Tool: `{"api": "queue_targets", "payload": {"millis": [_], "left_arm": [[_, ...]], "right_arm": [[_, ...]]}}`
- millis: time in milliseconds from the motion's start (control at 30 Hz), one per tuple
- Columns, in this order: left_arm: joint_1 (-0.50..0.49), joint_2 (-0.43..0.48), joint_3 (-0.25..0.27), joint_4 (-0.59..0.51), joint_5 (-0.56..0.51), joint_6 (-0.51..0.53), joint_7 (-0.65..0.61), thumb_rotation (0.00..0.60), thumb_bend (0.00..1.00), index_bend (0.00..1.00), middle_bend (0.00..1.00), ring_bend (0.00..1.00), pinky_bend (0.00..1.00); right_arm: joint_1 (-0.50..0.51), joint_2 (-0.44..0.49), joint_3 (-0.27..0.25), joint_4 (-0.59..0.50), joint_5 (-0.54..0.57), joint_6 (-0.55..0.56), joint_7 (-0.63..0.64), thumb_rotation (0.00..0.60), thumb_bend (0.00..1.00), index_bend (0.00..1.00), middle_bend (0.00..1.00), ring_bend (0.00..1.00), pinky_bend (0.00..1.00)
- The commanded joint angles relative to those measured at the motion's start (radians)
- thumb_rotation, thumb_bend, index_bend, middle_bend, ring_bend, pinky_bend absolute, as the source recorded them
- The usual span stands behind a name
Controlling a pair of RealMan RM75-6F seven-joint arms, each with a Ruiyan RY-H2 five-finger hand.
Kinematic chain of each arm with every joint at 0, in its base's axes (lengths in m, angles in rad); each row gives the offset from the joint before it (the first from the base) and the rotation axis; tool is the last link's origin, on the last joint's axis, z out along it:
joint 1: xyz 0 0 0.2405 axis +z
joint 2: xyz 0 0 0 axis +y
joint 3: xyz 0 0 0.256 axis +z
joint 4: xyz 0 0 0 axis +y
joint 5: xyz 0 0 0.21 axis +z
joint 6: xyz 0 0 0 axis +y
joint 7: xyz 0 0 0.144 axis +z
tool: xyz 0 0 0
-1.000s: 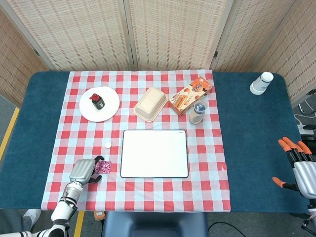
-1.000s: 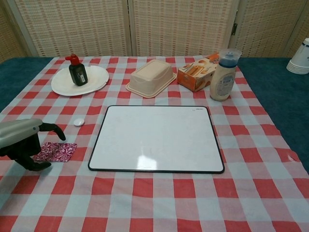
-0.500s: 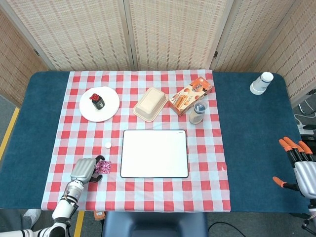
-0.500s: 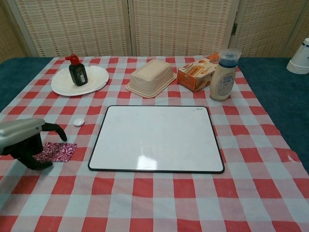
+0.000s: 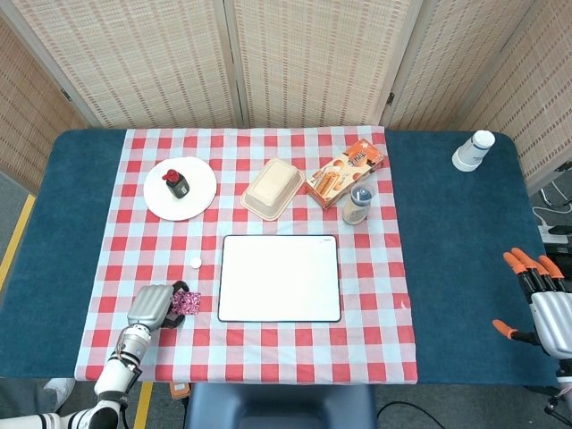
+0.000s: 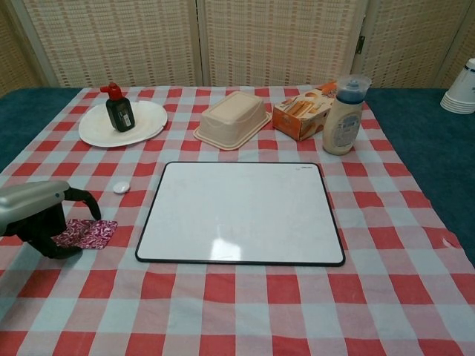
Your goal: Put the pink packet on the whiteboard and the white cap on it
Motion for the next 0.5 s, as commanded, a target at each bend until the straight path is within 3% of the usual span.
{"api": "queue_targets", "payload": {"millis": [33,500], "left_arm": [[0.000,-0.001,0.000,0.002,0.000,0.001,-0.001,0.600,0.29,0.33,1.00,1.00,1.00],[-0.012,0.004,-0.006,-0.018,-0.004,0.012,0.026,0.600,0.29,0.34,1.00,1.00,1.00]], "right_arm": [[0.000,-0.001,0.000,0.000,0.000,0.001,0.000,0.600,0.05,0.07,0.00,0.00,0.03],[0.001,-0.001,0.002,0.001,0.004,-0.003,-0.001,0.600,0.05,0.07,0.00,0.00,0.03]]}}
